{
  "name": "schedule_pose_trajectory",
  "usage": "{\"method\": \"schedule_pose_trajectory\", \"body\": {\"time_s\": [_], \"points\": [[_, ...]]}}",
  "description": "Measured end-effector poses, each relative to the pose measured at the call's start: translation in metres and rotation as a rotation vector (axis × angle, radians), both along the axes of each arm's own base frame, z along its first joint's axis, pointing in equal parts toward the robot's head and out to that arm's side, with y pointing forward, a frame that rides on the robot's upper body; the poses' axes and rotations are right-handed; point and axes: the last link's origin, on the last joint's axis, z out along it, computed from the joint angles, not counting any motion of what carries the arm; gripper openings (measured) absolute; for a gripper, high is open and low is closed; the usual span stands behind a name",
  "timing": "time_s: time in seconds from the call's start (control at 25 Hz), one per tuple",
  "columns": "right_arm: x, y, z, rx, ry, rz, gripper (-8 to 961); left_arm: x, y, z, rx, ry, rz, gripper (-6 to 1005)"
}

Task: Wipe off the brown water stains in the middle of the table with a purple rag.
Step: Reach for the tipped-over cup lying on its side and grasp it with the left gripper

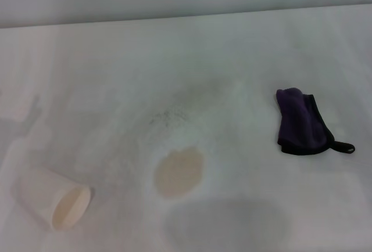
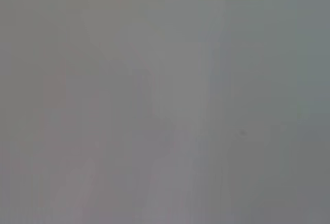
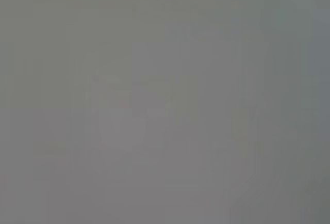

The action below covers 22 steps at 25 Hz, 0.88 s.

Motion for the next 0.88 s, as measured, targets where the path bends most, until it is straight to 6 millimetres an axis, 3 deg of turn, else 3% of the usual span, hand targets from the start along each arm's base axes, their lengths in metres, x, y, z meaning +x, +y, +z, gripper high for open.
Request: {"method": "schedule_pose_trajectory", "body": {"time_s": [0.56,0.88], "points": [[0.003,0.001,-0.001,-0.004,0.006,-0.019,873,0.002,0.007,0.002,-0.057,-0.003,-0.023,877],[0.003,0.006,-0.001,-0.013,0.008,-0.029,872,0.003,0.02,0.023,-0.178,-0.037,-0.066,879]]}}
